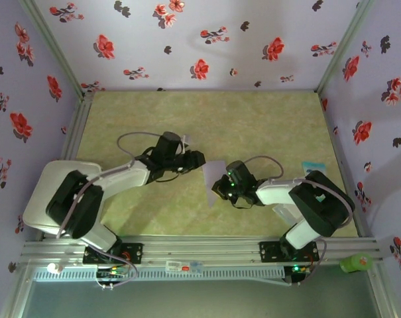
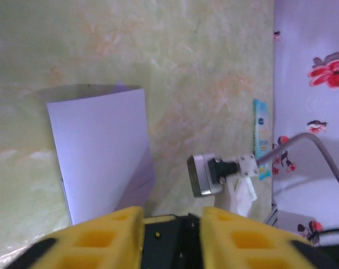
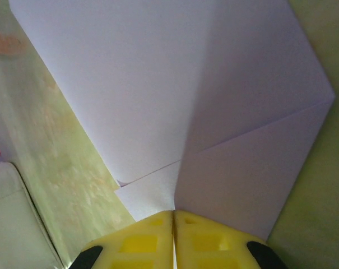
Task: Fold a paper plane with a square sheet of paper (pick it up from the middle)
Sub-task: Fold the wing for the fifth time at the center of the table.
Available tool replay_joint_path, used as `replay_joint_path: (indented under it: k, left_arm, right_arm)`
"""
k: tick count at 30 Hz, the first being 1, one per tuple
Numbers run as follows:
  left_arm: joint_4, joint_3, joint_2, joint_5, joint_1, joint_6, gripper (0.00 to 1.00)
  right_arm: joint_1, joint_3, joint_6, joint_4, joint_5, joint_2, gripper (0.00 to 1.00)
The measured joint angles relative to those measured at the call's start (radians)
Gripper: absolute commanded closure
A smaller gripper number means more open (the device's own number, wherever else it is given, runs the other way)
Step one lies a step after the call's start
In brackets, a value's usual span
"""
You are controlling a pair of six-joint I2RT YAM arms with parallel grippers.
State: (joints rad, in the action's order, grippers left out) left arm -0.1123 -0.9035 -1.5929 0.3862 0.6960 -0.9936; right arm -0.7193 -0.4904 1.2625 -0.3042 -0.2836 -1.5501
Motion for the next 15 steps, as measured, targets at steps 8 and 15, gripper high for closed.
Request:
replay_joint_path:
  k: [8, 15]
  left_arm:
    - [0.034, -0.148, -0.222, 0.010, 0.020, -0.005, 0.88]
    - [0.065, -0.162, -0.330, 0.017, 0.022, -0.002, 0.95]
  right_arm:
    - [-0.002, 0.010, 0.013, -0.033, 0.001, -0.003, 0.90]
    - [-0.002, 0.010, -0.001, -0.037, 0.000, -0.002, 0.86]
